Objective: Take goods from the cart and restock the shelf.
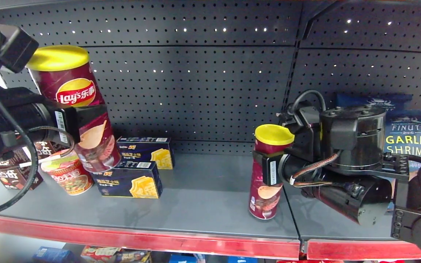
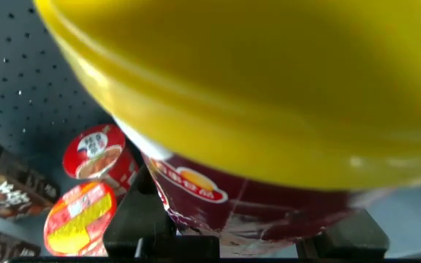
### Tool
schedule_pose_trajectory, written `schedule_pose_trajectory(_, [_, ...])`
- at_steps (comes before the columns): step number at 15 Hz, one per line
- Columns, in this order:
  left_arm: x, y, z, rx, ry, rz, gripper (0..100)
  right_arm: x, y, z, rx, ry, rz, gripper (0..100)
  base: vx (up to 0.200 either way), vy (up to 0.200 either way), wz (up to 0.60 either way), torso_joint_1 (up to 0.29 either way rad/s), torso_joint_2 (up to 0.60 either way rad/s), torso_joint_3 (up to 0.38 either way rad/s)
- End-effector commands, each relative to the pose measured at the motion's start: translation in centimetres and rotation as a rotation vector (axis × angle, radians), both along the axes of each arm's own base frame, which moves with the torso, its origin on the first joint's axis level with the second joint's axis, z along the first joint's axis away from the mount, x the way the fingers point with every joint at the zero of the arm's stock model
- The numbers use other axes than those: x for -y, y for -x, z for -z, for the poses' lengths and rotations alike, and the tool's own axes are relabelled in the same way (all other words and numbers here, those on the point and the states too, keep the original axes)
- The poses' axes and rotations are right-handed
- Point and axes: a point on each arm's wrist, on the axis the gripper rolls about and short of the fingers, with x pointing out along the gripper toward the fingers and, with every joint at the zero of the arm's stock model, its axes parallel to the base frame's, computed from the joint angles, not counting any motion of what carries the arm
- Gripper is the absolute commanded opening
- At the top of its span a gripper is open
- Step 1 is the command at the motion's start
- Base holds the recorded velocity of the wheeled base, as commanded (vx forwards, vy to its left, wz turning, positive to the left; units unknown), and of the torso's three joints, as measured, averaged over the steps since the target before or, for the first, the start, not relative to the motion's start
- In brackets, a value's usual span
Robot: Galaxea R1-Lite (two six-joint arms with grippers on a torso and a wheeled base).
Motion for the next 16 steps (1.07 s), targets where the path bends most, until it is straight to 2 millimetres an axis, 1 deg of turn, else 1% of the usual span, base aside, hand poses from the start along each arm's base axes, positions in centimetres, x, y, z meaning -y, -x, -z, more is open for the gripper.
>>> schedule_pose_trajectory(1, [0.5, -1.1, 0.2, -0.015, -0.005, 0.003, 0, -0.4, -0.2, 0.5, -0.012, 0.012, -0.004, 0, 0.000, 0.000, 0.00, 0.000, 0.00, 0.000])
schedule_pose_trajectory(5, [0.8, -1.7, 0.1, -0.016, -0.006, 0.011, 0, -0.8, -0.6, 1.5, -0.032, 0.032, -0.002, 0, 0.000, 0.000, 0.00, 0.000, 0.00, 0.000])
schedule_pose_trajectory(11, [0.9, -1.8, 0.0, -0.017, -0.004, 0.011, 0, -0.7, -0.6, 2.2, -0.050, 0.051, -0.002, 0, 0.000, 0.000, 0.00, 0.000, 0.00, 0.000])
schedule_pose_trajectory(12, [0.9, -1.8, 0.1, -0.018, -0.004, 0.011, 0, -0.6, -0.5, 2.5, -0.057, 0.057, -0.003, 100, 0.000, 0.000, 0.00, 0.000, 0.00, 0.000])
schedule_pose_trajectory(14, [0.9, -1.8, -0.1, -0.013, -0.005, 0.011, 0, -0.5, -0.3, 2.4, -0.056, 0.058, -0.003, 100, 0.000, 0.000, 0.00, 0.000, 0.00, 0.000])
schedule_pose_trajectory(16, [1.2, -1.7, -0.9, 0.017, 0.002, 0.025, 0, -0.3, -0.2, 2.3, -0.054, 0.056, 0.000, 100, 0.000, 0.000, 0.00, 0.000, 0.00, 0.000])
